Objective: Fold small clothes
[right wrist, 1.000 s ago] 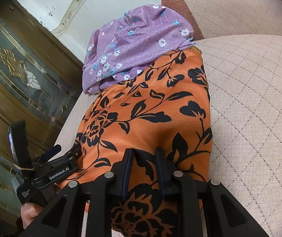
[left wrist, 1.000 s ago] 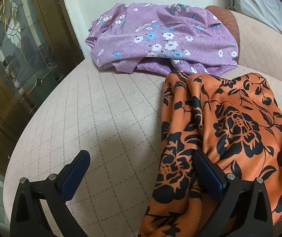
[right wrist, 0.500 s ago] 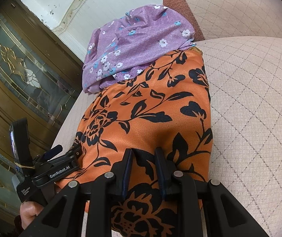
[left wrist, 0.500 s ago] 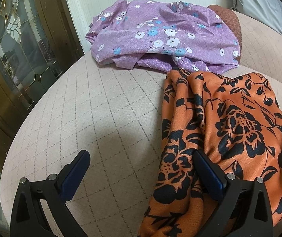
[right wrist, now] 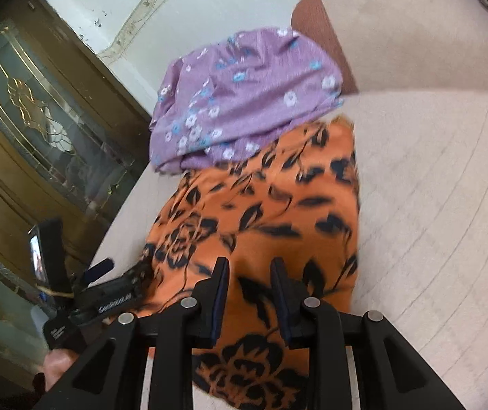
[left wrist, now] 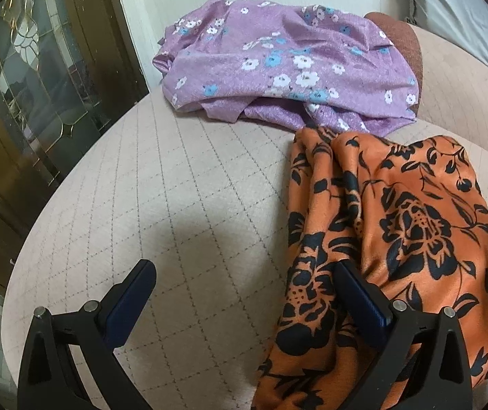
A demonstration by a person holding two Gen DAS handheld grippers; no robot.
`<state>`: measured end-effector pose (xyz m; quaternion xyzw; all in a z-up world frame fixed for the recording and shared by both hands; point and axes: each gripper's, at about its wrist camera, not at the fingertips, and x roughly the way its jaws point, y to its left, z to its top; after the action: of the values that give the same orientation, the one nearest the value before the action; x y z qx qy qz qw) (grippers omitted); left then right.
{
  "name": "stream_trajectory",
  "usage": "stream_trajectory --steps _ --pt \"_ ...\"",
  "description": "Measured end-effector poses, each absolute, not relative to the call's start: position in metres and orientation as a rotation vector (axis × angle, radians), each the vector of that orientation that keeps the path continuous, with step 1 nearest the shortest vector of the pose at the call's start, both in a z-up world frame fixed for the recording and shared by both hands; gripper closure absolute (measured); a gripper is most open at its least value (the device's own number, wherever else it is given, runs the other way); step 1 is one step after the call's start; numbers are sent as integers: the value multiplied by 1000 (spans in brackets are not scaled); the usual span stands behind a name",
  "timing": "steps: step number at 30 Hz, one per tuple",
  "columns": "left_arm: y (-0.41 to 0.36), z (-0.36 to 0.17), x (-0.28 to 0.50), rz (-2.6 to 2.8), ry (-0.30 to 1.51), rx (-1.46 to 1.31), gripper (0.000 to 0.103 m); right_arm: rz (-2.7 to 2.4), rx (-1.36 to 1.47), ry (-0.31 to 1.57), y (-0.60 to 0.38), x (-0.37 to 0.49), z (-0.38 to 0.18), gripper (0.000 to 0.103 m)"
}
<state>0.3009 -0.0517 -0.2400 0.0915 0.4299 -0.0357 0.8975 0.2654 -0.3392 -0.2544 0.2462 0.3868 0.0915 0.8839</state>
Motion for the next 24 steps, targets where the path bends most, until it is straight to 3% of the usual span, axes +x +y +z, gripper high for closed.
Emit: stream_trajectory --steps 5,13,18,24 --pt "-51 -242 302 -81 912 183 0 159 571 932 -344 302 -280 74" --pt "-48 -238 299 -120 924 164 0 -16 538 954 -356 360 -248 73" --pt "-51 -245 303 -132 947 182 0 -69 543 1050 -374 419 -289 75" --pt "-34 -229 313 -137 896 150 0 -41 599 1007 -382 413 -276 75"
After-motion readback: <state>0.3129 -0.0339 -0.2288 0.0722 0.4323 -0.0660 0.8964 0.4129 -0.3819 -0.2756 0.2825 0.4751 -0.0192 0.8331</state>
